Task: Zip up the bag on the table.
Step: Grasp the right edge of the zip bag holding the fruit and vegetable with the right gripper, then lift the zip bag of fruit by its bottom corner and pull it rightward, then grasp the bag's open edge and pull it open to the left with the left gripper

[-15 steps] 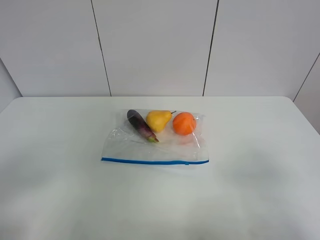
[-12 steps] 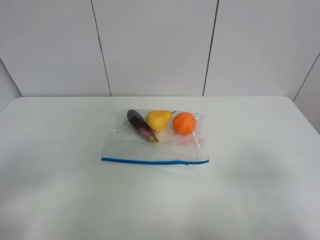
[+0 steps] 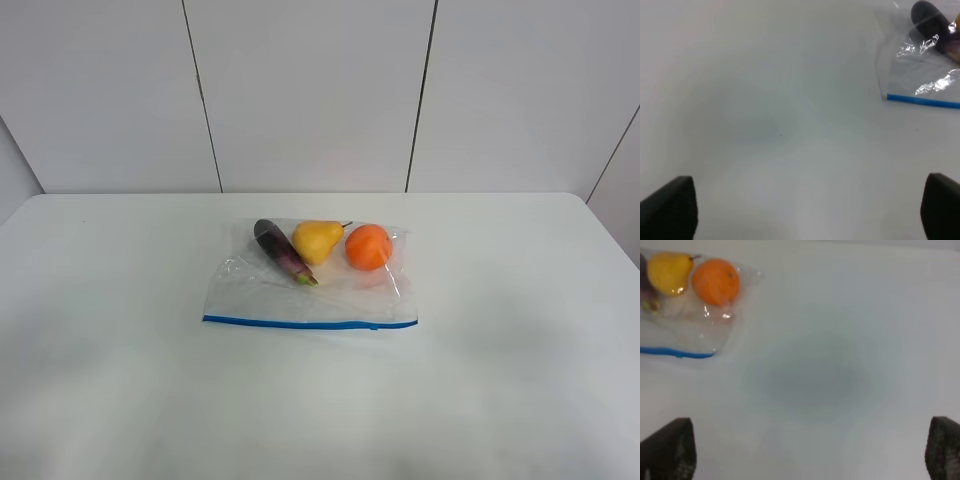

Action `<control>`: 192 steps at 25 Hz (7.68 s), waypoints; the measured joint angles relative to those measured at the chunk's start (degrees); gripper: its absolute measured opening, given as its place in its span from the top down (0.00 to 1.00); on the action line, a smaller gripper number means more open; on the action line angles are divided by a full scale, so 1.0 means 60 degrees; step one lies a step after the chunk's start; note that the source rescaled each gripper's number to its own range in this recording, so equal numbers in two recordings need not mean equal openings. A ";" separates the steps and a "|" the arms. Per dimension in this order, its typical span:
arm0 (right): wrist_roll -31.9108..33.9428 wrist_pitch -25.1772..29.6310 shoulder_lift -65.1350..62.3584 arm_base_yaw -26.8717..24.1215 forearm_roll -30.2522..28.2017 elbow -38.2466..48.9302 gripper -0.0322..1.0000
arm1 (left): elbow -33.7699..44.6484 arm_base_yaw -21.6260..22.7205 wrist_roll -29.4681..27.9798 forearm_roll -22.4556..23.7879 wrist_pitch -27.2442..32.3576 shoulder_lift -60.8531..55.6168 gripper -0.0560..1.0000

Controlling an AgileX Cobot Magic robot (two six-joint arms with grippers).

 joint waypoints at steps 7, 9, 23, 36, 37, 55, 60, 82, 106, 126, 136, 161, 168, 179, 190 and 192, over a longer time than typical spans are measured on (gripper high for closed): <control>0.0488 -0.0319 0.4982 0.0000 0.0853 -0.2263 0.00 | 0.0000 0.0000 0.0000 0.0000 0.0000 0.0000 0.00; 0.0489 -0.0515 0.6509 0.0000 0.1357 -0.2938 0.00 | 0.0000 0.0000 0.0000 0.0000 0.0000 0.0000 0.00; -0.2850 -0.1298 1.5048 0.0000 0.6717 -0.4822 0.03 | 0.0000 0.0000 0.0000 0.0000 0.0000 0.0000 0.00; -0.5589 -0.1493 1.8119 0.0000 1.0229 -0.4840 0.25 | 0.0000 0.0000 0.0000 0.0000 0.0000 0.0000 0.00; -0.5602 -0.1500 1.8171 0.0000 1.0267 -0.4840 0.28 | 0.0000 0.0000 0.0000 0.0000 0.0000 0.0000 0.00; -0.5671 -0.1445 1.8240 0.0000 1.0040 -0.4840 0.73 | 0.0000 0.0000 0.0000 0.0000 0.0000 0.0000 0.00; -0.5671 -0.1445 1.8240 0.0000 0.9983 -0.4840 0.86 | 0.0000 0.0000 0.0000 0.0000 0.0000 0.0000 0.00; -0.6128 -0.0305 1.8219 0.0000 1.0548 -0.5470 0.97 | 0.0000 0.0000 0.0000 0.0000 0.0000 0.0000 0.00; -0.4725 0.1031 1.8168 0.0000 1.0548 -0.8031 0.97 | -0.0397 0.0000 -0.0089 0.0000 -0.0530 0.0088 0.00; -0.4725 0.1023 1.8168 0.0000 1.0525 -0.8031 0.97 | -0.4371 0.0000 1.0863 -0.0302 -0.6165 0.9500 0.00; -0.4704 0.0997 1.8168 0.0000 1.0525 -0.8031 0.97 | -0.4371 -0.1760 1.4339 -0.3567 -0.7774 1.2224 0.00; -0.4479 0.0969 1.8168 0.0000 1.0525 -0.8031 0.97 | -0.4381 -0.7880 1.2594 -0.3791 -1.5354 1.8103 0.00; -0.4437 0.0969 1.8168 0.0000 1.0525 -0.8031 0.97 | -0.4391 -0.7871 1.1185 -0.2592 -1.7266 1.9110 0.02; -0.4293 0.0969 1.8168 0.0000 1.0525 -0.8031 0.97 | -0.4382 -0.7871 1.0540 -0.1835 -1.7738 1.9869 0.59; -0.4293 0.0969 1.8168 0.0000 1.0450 -0.8031 0.97 | -0.4362 -0.7871 1.0499 -0.1816 -1.8343 2.0160 0.82; -0.4293 0.0969 1.8168 0.0000 1.0450 -0.8031 0.97 | -0.4362 -0.7871 1.0321 -0.1816 -1.8458 2.0160 0.87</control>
